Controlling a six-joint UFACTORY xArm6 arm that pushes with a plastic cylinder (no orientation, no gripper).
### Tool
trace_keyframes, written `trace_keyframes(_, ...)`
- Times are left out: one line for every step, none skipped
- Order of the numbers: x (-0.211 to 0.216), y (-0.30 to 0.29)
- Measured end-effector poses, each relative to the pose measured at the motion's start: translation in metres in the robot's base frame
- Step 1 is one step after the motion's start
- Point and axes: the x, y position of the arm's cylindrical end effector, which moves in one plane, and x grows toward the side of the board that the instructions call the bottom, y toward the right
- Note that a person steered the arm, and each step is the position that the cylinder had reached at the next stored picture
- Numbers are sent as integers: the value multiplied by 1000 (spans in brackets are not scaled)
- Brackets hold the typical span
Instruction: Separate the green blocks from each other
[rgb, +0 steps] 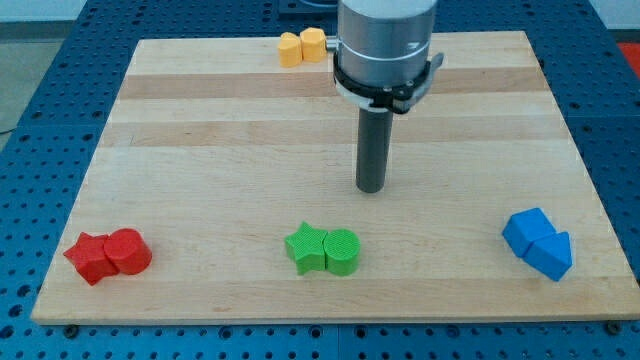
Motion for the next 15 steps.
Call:
trace_keyframes(4,5)
trace_keyframes(4,6)
trace_keyframes(4,10)
trace_keyframes(11,64)
trace_keyframes(31,118)
trace_keyframes(54,139)
trace_keyframes(83,135)
trace_keyframes(91,93)
trace_keyframes(91,53)
trace_keyframes(102,17)
trace_keyframes(112,1)
trace_keyframes(105,-42)
trace_keyframes(74,-55)
trace_keyframes(72,-55)
trace_keyframes(50,-59)
